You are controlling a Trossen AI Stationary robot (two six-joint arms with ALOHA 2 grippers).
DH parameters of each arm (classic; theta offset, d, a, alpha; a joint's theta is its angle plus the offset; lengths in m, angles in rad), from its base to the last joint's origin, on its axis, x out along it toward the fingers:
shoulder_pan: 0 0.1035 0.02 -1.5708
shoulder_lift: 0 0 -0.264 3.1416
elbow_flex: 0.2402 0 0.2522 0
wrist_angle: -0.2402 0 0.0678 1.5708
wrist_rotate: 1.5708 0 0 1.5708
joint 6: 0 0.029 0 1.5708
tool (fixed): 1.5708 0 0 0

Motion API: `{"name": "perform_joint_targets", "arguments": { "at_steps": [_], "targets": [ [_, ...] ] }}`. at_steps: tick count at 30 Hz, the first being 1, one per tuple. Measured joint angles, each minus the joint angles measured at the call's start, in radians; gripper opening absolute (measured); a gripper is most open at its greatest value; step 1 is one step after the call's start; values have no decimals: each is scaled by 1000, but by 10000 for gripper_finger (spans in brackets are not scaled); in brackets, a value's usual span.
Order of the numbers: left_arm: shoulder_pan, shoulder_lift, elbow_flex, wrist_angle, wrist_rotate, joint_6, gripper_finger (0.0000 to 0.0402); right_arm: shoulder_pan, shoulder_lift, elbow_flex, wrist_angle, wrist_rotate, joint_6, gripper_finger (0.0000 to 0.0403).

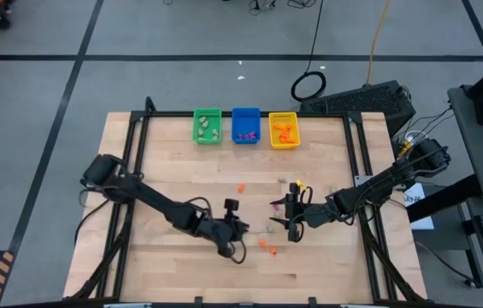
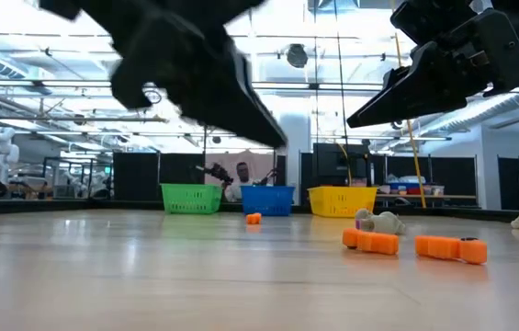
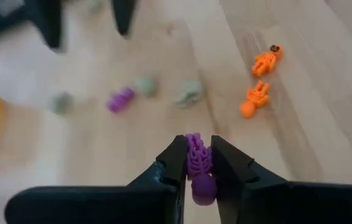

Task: Sort Halloween decoration
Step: Put the purple skeleton toy into the blue bin

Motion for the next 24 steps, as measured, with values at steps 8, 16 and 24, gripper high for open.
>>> {"name": "perform_joint_targets", "arguments": {
  "at_steps": [8,16,24],
  "targets": [
    [-32,-157,0,-99,-186,280,52,0,0,0,4,0,4,210],
    [-42,-270,0,-135,-293,388,52,0,0,0,8,-2,24,210],
    [-43,-296,2,-167,-311,565,52,0,0,0,9,-3,34,210]
  ]
}}
